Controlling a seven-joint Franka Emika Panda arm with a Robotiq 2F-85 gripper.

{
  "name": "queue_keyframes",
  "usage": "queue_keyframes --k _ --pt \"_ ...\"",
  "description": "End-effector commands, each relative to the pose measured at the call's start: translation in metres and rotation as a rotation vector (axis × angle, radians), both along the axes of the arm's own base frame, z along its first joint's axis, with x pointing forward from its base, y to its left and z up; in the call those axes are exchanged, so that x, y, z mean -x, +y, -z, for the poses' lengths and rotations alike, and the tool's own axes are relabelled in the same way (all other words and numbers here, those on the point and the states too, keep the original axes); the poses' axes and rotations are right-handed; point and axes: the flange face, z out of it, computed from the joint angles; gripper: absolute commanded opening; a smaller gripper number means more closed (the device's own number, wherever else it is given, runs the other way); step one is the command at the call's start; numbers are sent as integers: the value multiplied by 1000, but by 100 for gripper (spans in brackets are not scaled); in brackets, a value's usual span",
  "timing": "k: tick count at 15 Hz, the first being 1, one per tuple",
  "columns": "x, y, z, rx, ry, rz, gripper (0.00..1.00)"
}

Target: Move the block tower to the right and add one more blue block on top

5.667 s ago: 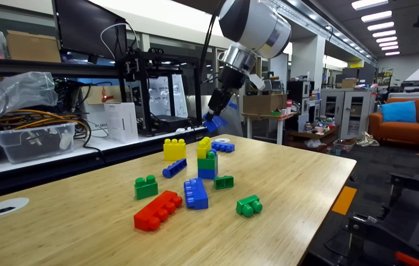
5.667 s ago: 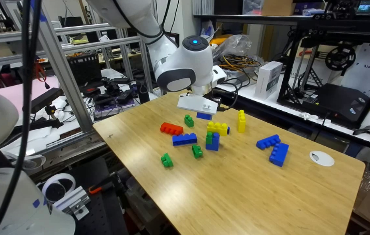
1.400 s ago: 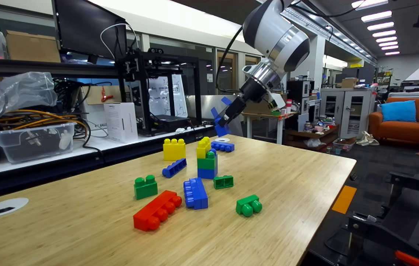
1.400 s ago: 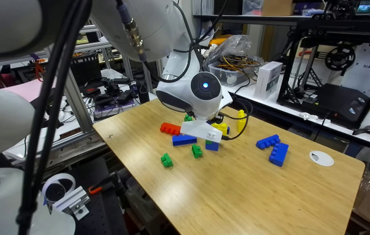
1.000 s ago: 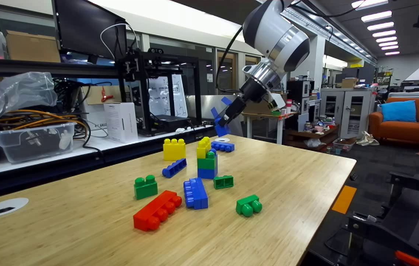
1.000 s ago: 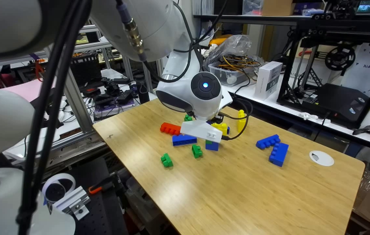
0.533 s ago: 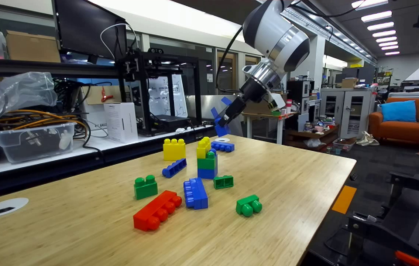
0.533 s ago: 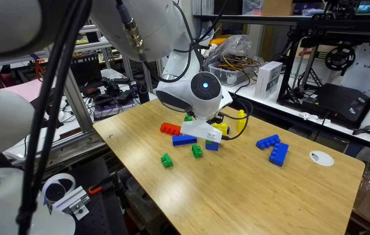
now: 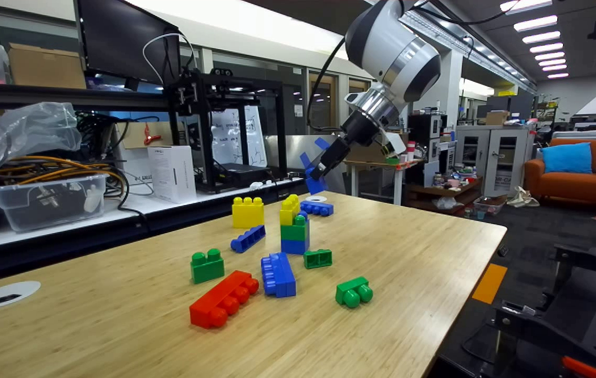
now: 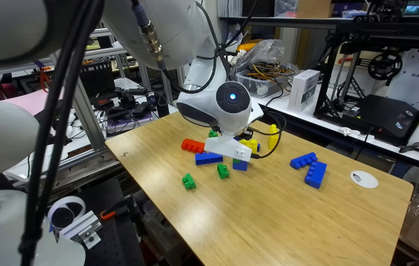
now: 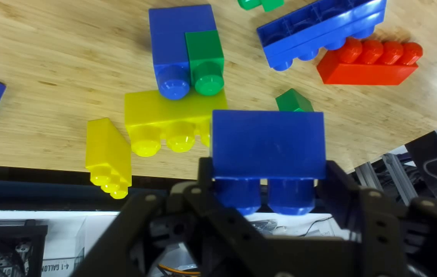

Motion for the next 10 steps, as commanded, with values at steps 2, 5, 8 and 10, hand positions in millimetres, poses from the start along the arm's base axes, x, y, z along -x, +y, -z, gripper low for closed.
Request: queue_keyframes --k 2,5,8,10 --pt "-2 0 -1 8 -2 -3 44" --pt "-7 5 -3 0 -20 3 44" --pt "-10 8 1 3 -53 31 44" --pt "-11 8 10 3 -68 54 44"
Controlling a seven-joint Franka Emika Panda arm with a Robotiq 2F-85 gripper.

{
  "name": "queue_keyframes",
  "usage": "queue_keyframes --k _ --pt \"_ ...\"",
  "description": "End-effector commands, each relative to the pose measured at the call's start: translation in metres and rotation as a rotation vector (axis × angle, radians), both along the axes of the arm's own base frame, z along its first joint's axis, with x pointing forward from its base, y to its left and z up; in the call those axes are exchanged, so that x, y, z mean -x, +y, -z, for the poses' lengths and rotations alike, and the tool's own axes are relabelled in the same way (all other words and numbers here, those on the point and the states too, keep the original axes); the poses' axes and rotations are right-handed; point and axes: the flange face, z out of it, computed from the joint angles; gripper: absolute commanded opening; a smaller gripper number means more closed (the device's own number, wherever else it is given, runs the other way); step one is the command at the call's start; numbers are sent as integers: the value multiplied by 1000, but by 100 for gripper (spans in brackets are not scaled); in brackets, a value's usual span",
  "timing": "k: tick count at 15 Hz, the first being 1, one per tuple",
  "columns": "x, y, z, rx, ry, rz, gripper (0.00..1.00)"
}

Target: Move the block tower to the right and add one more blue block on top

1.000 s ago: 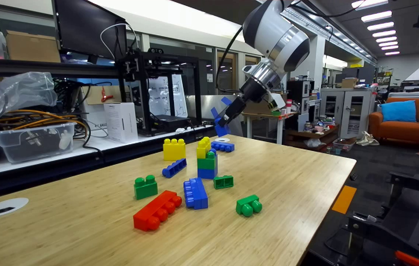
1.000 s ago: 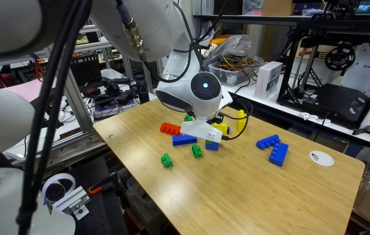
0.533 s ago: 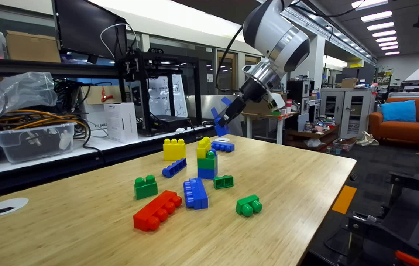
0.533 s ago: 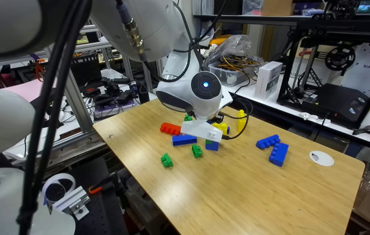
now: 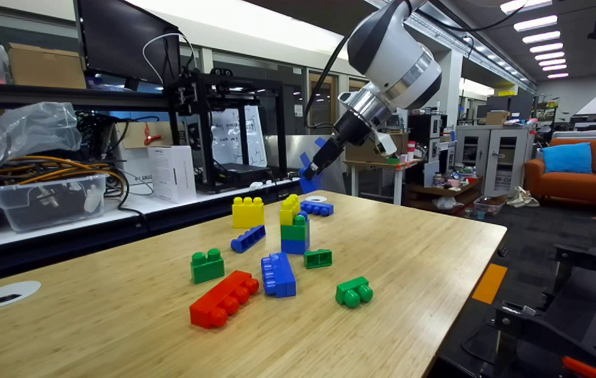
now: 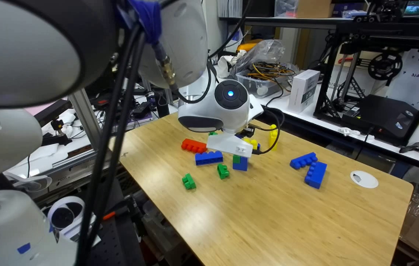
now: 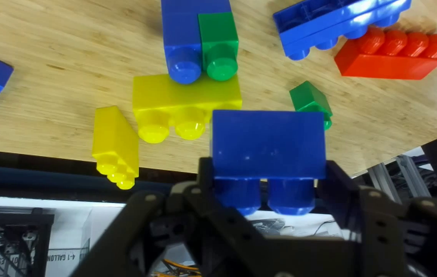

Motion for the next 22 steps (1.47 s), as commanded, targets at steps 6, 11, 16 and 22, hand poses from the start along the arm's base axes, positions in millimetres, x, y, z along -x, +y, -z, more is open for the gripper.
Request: queue_keyframes --k 6,11,16,22 --pt "5 -16 46 -26 -58 87 44" --pt "1 -17 53 -38 -108 102 44" --pt "-7 -13 60 -50 -127 102 44" --pt "-19 -12 64 -51 -138 98 44"
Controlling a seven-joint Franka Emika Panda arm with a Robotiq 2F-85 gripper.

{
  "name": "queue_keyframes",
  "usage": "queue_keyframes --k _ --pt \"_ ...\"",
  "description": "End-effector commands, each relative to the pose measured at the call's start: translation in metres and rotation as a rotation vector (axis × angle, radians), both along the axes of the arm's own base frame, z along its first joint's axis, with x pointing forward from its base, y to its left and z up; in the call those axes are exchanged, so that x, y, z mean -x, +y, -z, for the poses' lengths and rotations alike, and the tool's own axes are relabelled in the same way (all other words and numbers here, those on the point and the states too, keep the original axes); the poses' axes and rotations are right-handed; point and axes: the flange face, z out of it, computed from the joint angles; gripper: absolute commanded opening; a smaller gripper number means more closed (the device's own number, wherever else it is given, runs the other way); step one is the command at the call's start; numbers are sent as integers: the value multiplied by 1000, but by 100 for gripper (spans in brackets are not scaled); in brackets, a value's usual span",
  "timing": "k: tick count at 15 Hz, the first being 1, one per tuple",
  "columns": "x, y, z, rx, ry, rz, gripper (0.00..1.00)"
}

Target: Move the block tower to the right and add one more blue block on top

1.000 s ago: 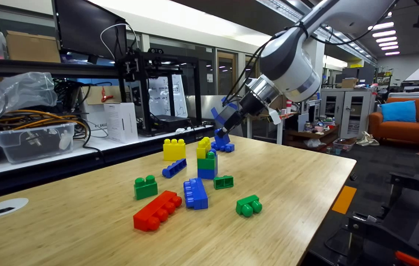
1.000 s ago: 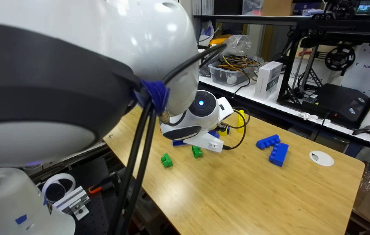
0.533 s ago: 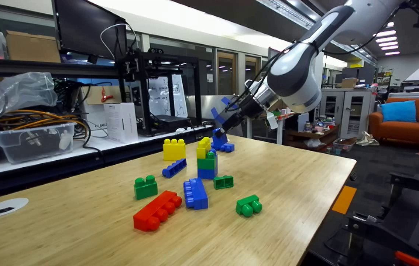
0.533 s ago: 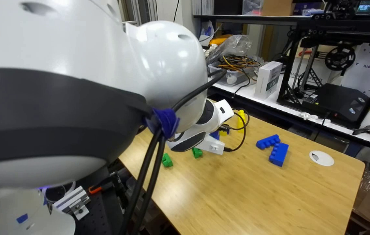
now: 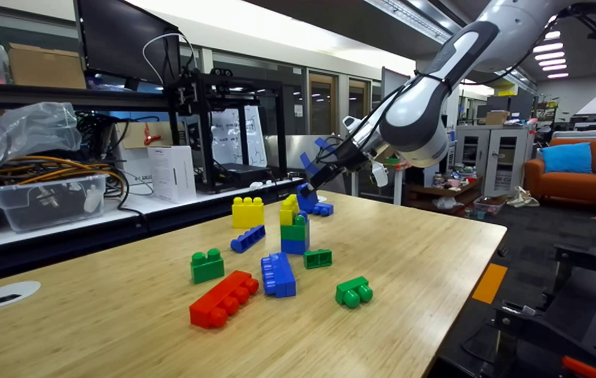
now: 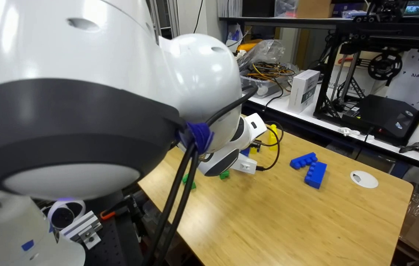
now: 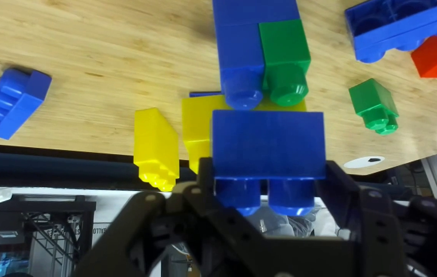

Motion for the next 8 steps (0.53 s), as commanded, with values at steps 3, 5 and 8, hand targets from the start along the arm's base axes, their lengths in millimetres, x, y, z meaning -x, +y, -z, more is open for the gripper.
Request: queue_keyframes --k 3,5,8 --pt "-9 4 10 -12 -18 -6 44" --pt "-9 11 14 -14 -12 -18 44" --pt "-8 19 18 -22 -5 -32 44"
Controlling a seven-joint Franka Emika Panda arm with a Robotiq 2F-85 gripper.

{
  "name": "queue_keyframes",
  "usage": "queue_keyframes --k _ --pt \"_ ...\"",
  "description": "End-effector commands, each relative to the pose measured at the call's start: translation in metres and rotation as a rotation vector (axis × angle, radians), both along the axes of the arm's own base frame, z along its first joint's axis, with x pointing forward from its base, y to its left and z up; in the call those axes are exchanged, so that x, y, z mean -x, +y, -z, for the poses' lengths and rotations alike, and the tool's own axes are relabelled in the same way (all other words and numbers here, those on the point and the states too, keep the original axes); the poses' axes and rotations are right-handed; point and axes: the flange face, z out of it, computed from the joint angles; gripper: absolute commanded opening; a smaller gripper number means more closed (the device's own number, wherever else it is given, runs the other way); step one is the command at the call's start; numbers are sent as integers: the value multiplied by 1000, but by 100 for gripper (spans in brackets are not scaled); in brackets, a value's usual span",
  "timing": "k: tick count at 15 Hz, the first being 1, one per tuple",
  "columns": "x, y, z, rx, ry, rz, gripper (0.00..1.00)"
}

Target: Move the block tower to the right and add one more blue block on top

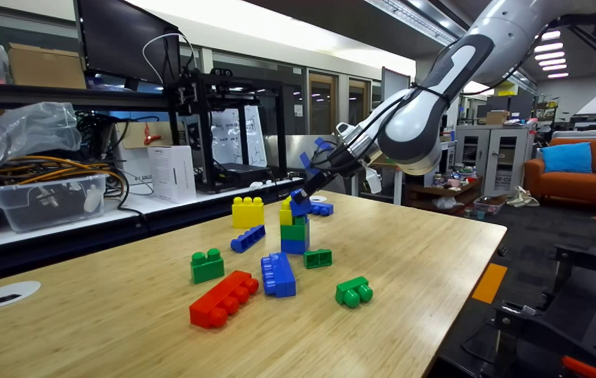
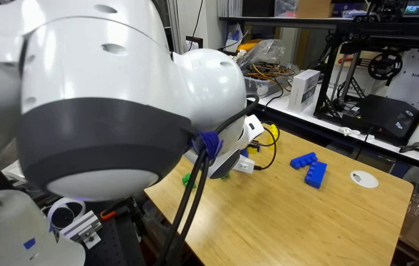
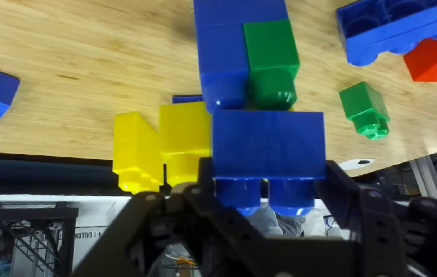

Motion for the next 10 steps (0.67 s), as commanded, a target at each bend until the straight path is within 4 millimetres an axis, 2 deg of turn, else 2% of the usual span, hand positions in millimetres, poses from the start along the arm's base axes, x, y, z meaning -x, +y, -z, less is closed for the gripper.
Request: queue_keyframes --k 1,5,10 --pt "-3 5 5 -6 -10 -5 44" --pt "-5 6 7 -10 -13 -11 44" --pt "-11 -4 15 9 -19 -1 44"
